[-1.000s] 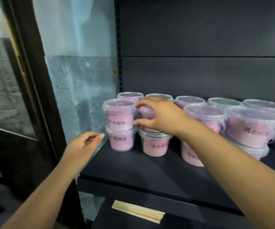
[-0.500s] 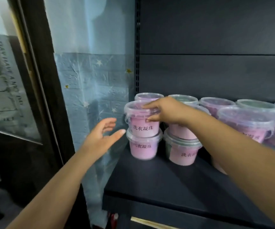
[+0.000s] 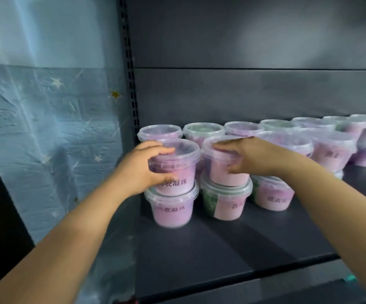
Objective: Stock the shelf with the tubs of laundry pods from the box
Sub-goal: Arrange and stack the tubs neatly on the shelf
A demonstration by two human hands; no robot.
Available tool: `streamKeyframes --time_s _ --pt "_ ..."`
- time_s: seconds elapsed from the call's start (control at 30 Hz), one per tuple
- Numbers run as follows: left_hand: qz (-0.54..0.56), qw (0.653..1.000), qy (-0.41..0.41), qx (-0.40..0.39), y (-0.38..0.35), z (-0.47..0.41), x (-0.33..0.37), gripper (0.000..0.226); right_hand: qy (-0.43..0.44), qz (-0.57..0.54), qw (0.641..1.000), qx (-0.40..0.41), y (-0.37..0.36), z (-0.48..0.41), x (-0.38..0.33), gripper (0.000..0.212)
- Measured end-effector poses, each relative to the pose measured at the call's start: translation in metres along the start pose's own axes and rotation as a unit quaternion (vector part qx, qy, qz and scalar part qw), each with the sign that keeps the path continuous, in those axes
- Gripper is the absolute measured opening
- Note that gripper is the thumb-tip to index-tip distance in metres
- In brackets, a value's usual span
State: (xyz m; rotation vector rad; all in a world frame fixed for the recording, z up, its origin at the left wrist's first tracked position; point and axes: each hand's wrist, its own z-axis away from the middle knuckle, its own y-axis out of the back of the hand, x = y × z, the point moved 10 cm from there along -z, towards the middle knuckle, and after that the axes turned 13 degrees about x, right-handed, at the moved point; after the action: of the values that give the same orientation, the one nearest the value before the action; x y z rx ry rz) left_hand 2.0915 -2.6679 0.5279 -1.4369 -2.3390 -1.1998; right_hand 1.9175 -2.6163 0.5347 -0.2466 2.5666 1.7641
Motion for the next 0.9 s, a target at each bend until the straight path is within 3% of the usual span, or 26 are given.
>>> streamKeyframes --time_s 0.13,0.2,0.27,0.33,0.47,0.63,0.73,0.9 --pt "0.05 0.999 -0.004 -0.009 0.001 0.002 0.009 0.059 -0.019 -0.027 0.999 -0.009 0.004 0.007 0.012 0.064" --pt "0.127 0.99 0.046 0.03 0.01 -0.001 0.003 0.051 -0.022 -0.035 0.999 -0.007 0.006 0.011 0.018 0.064" --pt "0.249 0.957 0.122 0.087 0.023 -0.003 -0.007 0.046 -0.016 -0.038 0.999 -0.003 0.006 0.013 0.021 0.063" --pt "0.301 0.935 0.134 0.132 0.043 -0.006 -0.014 0.043 -0.009 -0.052 0.999 0.002 0.006 0.013 0.022 0.064" --pt "0.17 0.973 0.07 0.143 0.079 -0.002 -0.01 0.049 -0.022 -0.126 0.99 0.056 0.017 0.01 0.029 0.066" --pt "0.001 0.999 0.005 0.036 0.061 0.016 -0.005 0.052 -0.026 -0.28 0.948 0.149 0.047 0.007 0.031 0.072" --pt "0.005 1.0 0.012 0.01 0.044 0.023 -0.007 0.061 -0.012 -0.28 0.947 0.159 0.057 0.006 0.029 0.069" --pt "0.04 0.998 -0.012 -0.036 0.012 0.02 0.022 0.053 -0.007 -0.216 0.961 0.171 0.068 0.01 0.029 0.066"
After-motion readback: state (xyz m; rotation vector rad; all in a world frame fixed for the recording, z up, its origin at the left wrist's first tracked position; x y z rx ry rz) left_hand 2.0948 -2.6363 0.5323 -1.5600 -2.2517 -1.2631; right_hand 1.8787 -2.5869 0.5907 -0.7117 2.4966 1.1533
